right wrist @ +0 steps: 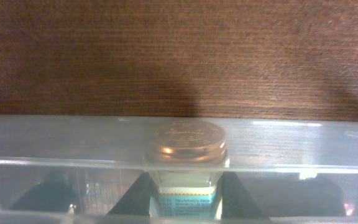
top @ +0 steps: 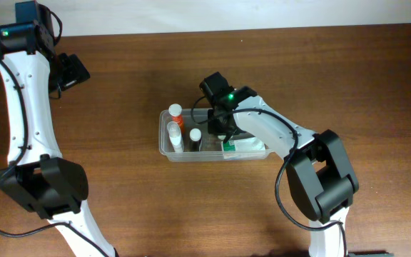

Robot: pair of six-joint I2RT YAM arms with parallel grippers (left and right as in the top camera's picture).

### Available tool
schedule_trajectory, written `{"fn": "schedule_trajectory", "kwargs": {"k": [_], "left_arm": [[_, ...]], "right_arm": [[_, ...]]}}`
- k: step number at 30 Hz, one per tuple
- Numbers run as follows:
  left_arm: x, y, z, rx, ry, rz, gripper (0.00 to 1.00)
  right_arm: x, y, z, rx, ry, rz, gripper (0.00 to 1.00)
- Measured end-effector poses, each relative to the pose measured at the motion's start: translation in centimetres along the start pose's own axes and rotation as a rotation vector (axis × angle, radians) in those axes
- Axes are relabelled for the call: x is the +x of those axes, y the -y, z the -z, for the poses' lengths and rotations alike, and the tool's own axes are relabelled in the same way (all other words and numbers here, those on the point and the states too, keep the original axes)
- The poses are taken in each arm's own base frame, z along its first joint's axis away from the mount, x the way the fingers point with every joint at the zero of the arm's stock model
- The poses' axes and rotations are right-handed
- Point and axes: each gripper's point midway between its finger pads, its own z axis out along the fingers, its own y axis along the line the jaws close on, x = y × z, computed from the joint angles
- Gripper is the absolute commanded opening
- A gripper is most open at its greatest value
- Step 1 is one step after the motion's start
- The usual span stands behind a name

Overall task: Pack container
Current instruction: 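Lower the bottle into the container's right side beside the Panadol box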

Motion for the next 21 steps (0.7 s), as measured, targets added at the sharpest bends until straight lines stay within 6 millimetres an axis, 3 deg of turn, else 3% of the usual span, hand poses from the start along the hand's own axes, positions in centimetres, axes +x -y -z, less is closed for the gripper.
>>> {"fn": "schedule_trajectory", "kwargs": {"k": [13, 14, 15, 17, 21], "left_arm": [[0.0, 0.0, 0.0, 0.0, 0.0, 0.0, 0.99], [0.0, 0.0, 0.0, 0.0, 0.0, 0.0, 0.99], [0.0, 0.0, 0.0, 0.0, 0.0, 0.0, 0.99], [0.0, 0.0, 0.0, 0.0, 0.0, 0.0, 0.99], [0.0, 0.0, 0.0, 0.0, 0.0, 0.0, 1.0]], "right_arm": [[-0.1, 0.5, 1.1, 0.019, 0.011, 0.069, 0.18], [-0.1, 0.6, 1.1, 0.022, 0.012, 0.07, 0.25], [-0.1, 0.7, 1.1, 0.03, 0.014, 0.07, 0.43], [-0.1, 1.0, 1.1, 0.045, 0.018, 0.075, 0.56], [-0.3, 1.2, 1.1, 0.057, 0.026, 0.099, 0.63]]}}
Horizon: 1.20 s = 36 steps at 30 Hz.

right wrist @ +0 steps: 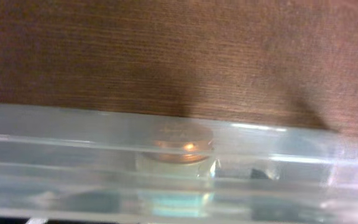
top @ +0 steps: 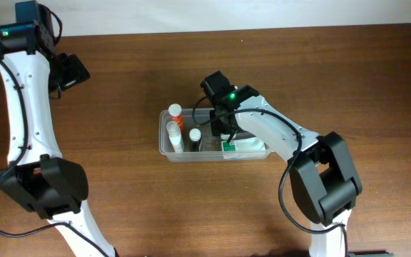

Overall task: Pack container
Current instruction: 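Lower the bottle into the container's right side beside the Panadol box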

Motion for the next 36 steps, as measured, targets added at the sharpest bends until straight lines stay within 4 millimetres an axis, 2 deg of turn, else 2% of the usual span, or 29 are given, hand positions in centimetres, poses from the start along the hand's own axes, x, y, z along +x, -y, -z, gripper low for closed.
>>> {"fn": "schedule_trajectory", "kwargs": {"k": [20, 26, 31, 36], "left_arm": [[0.0, 0.0, 0.0, 0.0, 0.0, 0.0, 0.99], [0.0, 0.0, 0.0, 0.0, 0.0, 0.0, 0.99], [0.0, 0.0, 0.0, 0.0, 0.0, 0.0, 1.0], [0.0, 0.0, 0.0, 0.0, 0.0, 0.0, 0.99]], "right_arm": [[-1.0, -0.4, -1.4, -0.002, 0.034, 0.009, 0.64], [-1.3, -0.6, -1.5, -0.009, 0.048, 0.007, 0.6], [-0.7, -0.6, -2.9, 0.003, 0.021, 0.014, 0.45], [-0.7, -0.6, -3.0, 0.004, 0.02, 0.019, 0.35]]}}
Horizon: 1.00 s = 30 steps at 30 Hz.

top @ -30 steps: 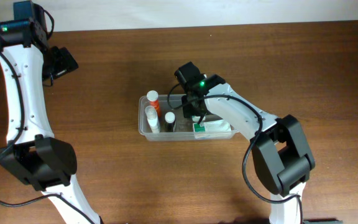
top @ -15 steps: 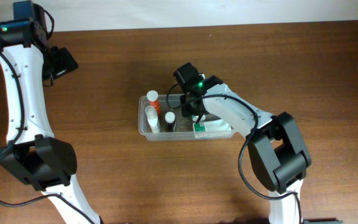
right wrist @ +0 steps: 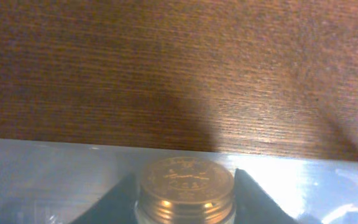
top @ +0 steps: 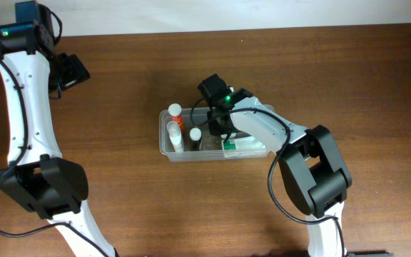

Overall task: Pack container
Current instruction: 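Lower the bottle into the container's right side beside the Panadol box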

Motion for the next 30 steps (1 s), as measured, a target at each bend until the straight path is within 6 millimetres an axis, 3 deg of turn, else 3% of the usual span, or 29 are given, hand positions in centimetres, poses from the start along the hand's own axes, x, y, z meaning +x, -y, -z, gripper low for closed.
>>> {"fn": "schedule_trajectory", "kwargs": {"k": [5, 15, 25, 27, 30], "left_arm": [[0.0, 0.0, 0.0, 0.0, 0.0, 0.0, 0.99], [0.0, 0.0, 0.0, 0.0, 0.0, 0.0, 0.99], [0.0, 0.0, 0.0, 0.0, 0.0, 0.0, 0.99], [0.0, 0.0, 0.0, 0.0, 0.0, 0.0, 0.99], [0.0, 0.0, 0.0, 0.0, 0.0, 0.0, 0.99]], "right_arm": [[0.1, 0.0, 0.0, 0.002, -0.002, 0.0, 0.27], [0.5, 0.4, 0.3, 0.014, -0.02, 0.003, 0.26], [-0.1, 0.4, 3.0, -0.004, 0.017, 0.016, 0.25], [0.0, 0.1, 3.0, -0.006, 0.018, 0.037, 0.16], [0.3, -0.7, 3.1, -0.012, 0.02, 0.065, 0.14]]}}
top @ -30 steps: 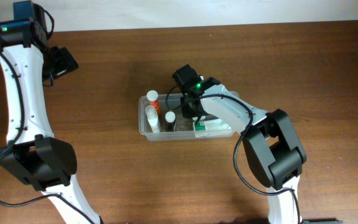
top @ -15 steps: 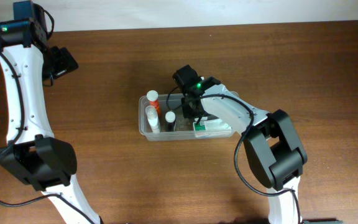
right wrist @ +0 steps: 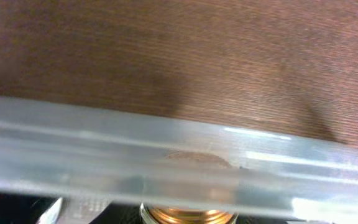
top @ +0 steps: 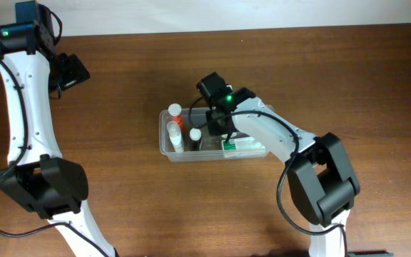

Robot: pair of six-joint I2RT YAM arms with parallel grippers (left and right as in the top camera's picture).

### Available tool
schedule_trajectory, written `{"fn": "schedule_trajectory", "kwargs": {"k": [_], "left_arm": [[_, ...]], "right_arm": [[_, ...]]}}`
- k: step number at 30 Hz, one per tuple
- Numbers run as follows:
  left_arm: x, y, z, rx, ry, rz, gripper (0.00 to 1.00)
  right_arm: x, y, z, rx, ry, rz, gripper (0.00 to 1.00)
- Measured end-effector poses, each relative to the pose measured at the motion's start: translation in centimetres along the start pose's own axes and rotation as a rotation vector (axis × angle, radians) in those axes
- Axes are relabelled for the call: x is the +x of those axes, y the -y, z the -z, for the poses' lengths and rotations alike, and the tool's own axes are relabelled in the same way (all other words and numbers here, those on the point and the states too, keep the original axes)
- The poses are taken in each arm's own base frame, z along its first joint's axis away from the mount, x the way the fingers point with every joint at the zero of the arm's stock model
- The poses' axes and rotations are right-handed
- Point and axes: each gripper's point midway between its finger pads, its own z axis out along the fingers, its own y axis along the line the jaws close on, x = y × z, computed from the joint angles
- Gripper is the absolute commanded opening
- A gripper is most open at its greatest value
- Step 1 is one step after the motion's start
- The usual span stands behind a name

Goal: Pack container

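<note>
A clear plastic container [top: 191,151] lies mid-table. My right gripper [top: 218,130] reaches down into its middle part, shut on a small jar with a copper lid [right wrist: 188,215]. In the right wrist view the blurred container wall [right wrist: 179,155] crosses in front of the lid, and only the lid's lower rim shows at the bottom edge. My fingers are mostly hidden there. An orange-capped bottle [top: 175,111], a white bottle [top: 174,135] and a dark bottle with a white cap [top: 195,134] stand in the left end. A green-and-white box [top: 245,147] lies in the right end. My left gripper [top: 70,71] hangs far off at the back left.
Brown wooden tabletop [top: 120,200] all round the container. The left arm [top: 27,107] runs down the left side of the table. The table's back edge meets a white wall [top: 262,14].
In the right wrist view the copper lid stood above the container wall; now the wall lies across it and the lid sits lower in the picture. The overhead view shows almost no shift.
At first the jar sat between my right fingers, seen through the container wall. Then the view was tilted with the jar still behind the wall. Later the lid showed above the wall. Now it is behind the wall again. The left arm stayed still throughout.
</note>
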Motion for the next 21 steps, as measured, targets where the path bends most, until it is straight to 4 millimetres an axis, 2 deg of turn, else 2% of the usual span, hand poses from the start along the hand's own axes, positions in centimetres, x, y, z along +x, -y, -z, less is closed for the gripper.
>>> {"fn": "schedule_trajectory", "kwargs": {"k": [4, 13, 17, 21], "left_arm": [[0.0, 0.0, 0.0, 0.0, 0.0, 0.0, 0.99], [0.0, 0.0, 0.0, 0.0, 0.0, 0.0, 0.99], [0.0, 0.0, 0.0, 0.0, 0.0, 0.0, 0.99], [0.0, 0.0, 0.0, 0.0, 0.0, 0.0, 0.99]], "right_arm": [[0.1, -0.6, 0.2, -0.007, 0.007, 0.027, 0.1], [-0.3, -0.6, 1.2, -0.013, 0.025, 0.032, 0.04], [-1.2, -0.6, 3.4, -0.035, 0.081, 0.049, 0.04], [-2.5, -1.1, 7.1, -0.049, 0.178, 0.08, 0.04]]}}
